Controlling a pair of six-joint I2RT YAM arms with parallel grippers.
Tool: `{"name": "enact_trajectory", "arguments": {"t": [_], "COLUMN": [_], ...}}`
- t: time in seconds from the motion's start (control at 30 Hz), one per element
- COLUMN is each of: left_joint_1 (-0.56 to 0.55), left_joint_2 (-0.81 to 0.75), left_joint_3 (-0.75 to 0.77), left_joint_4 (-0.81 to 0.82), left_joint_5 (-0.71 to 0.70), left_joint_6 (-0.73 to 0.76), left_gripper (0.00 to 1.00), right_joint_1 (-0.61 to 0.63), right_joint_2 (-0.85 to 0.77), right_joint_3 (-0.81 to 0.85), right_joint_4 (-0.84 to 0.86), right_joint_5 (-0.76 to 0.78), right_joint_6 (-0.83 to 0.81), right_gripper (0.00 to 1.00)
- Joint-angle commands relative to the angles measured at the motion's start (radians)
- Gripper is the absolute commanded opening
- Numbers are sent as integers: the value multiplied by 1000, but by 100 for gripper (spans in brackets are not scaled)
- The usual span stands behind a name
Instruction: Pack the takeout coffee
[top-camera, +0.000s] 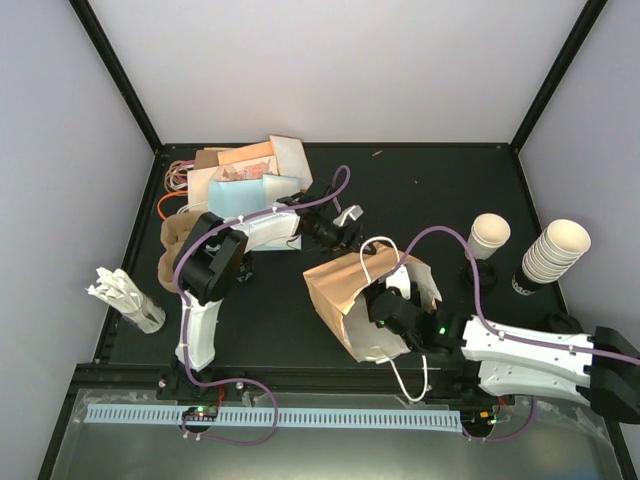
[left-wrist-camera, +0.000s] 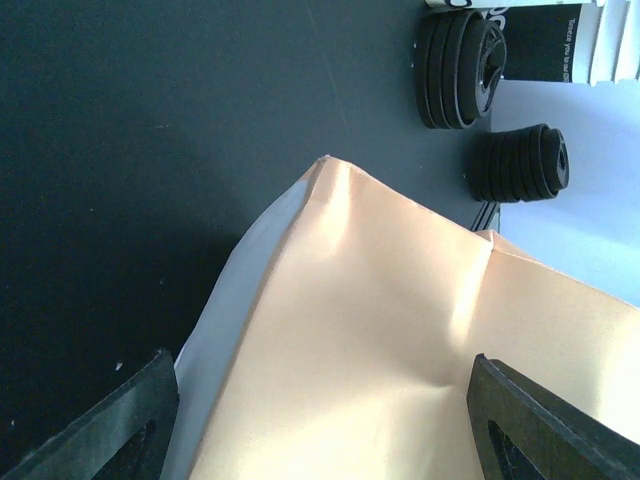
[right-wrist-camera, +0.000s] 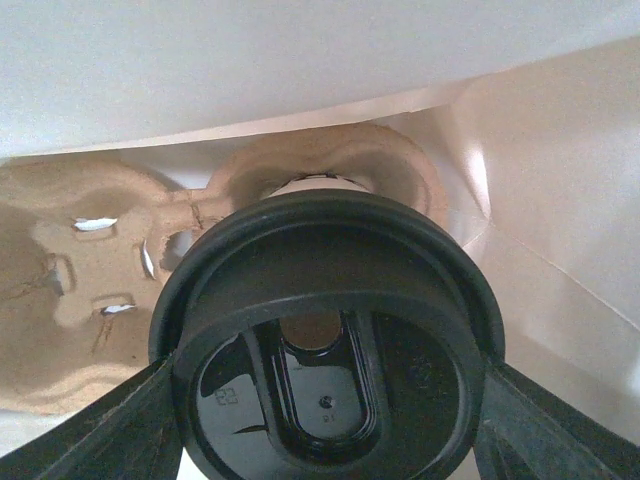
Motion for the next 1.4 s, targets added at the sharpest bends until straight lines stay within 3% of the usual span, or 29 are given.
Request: {"name": "enact_trajectory", "arguments": {"t": [0.0,0.3,0.97,1.23,1.37], "left_joint_1": [-37,-64,-100,-102,-73], "left_joint_2": [-28,-24,-27,-30,-47], "left_joint_3": [-11,-31,2,3,-6], "left_joint_4": [39,88,2,-19,-22], "left_joint_5": [136,187,211,199,149], "left_joint_6": [-34,-72,15,33,35], "left_gripper": [82,82,82,82,89], "right_joint_1": [3,-12,-274,-291,-294], "right_joint_2": [80,140,150,186,179], "right_joint_3": [-1,11,83,194,288], "right_joint_4": [19,26,-26,-110,-241], "right_joint_5": [-45,-63,-369,-396,-384], "right_joint_6": [37,47,-54,-116,-161], "right_gripper": [44,45,45,46,46]}}
